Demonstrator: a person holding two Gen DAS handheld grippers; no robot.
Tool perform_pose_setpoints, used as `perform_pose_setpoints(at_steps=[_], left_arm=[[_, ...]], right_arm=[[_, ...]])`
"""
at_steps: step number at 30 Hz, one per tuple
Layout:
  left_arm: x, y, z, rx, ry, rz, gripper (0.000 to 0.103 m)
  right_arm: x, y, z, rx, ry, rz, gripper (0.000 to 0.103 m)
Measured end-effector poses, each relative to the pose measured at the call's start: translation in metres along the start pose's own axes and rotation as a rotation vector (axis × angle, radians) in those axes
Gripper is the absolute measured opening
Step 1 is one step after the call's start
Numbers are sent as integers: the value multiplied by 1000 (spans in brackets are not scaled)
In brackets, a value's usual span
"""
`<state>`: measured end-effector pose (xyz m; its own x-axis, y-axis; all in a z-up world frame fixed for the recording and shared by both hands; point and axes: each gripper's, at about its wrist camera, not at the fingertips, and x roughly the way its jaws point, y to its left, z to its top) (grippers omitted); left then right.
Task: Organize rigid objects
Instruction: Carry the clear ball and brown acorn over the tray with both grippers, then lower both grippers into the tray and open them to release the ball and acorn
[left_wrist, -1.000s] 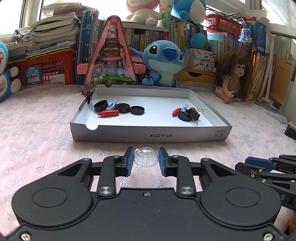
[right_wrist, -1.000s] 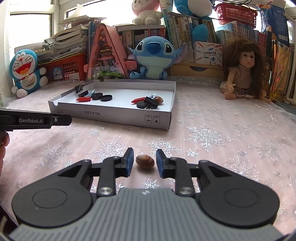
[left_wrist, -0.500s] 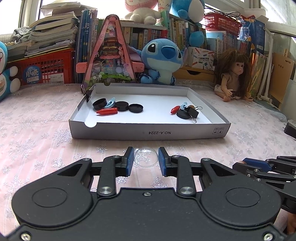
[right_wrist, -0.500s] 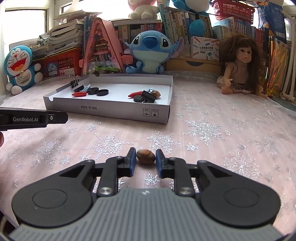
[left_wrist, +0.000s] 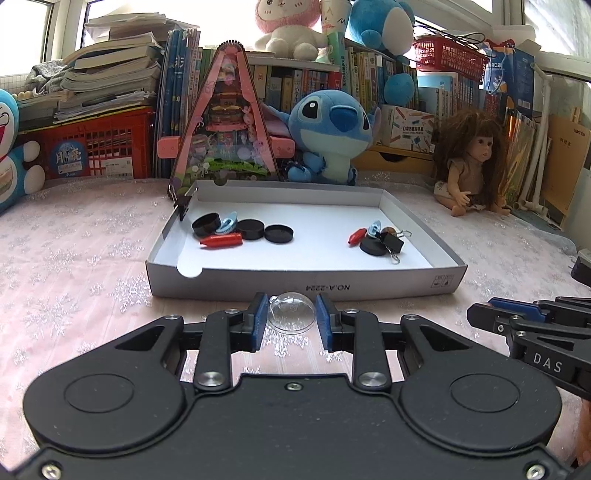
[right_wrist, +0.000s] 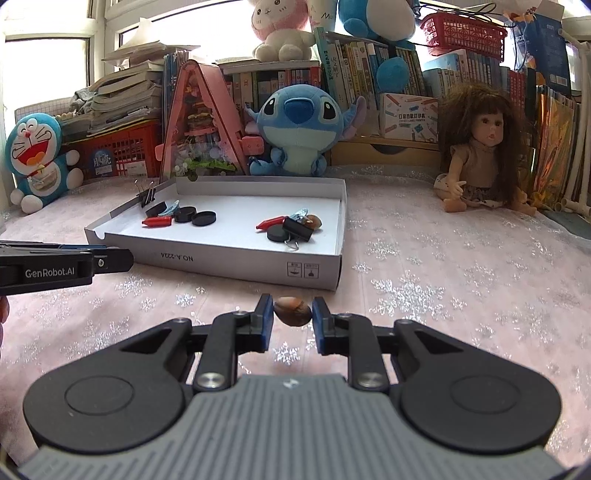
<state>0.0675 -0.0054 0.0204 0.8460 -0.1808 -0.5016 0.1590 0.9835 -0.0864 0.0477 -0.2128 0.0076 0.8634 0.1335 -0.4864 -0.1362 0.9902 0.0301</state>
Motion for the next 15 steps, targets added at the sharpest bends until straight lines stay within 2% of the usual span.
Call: perform_pose_setpoints(at_steps=[15], left_arm=[[23, 5, 25, -22, -6, 26, 27]], right_arm=[[32, 15, 28, -3, -6, 18, 29]])
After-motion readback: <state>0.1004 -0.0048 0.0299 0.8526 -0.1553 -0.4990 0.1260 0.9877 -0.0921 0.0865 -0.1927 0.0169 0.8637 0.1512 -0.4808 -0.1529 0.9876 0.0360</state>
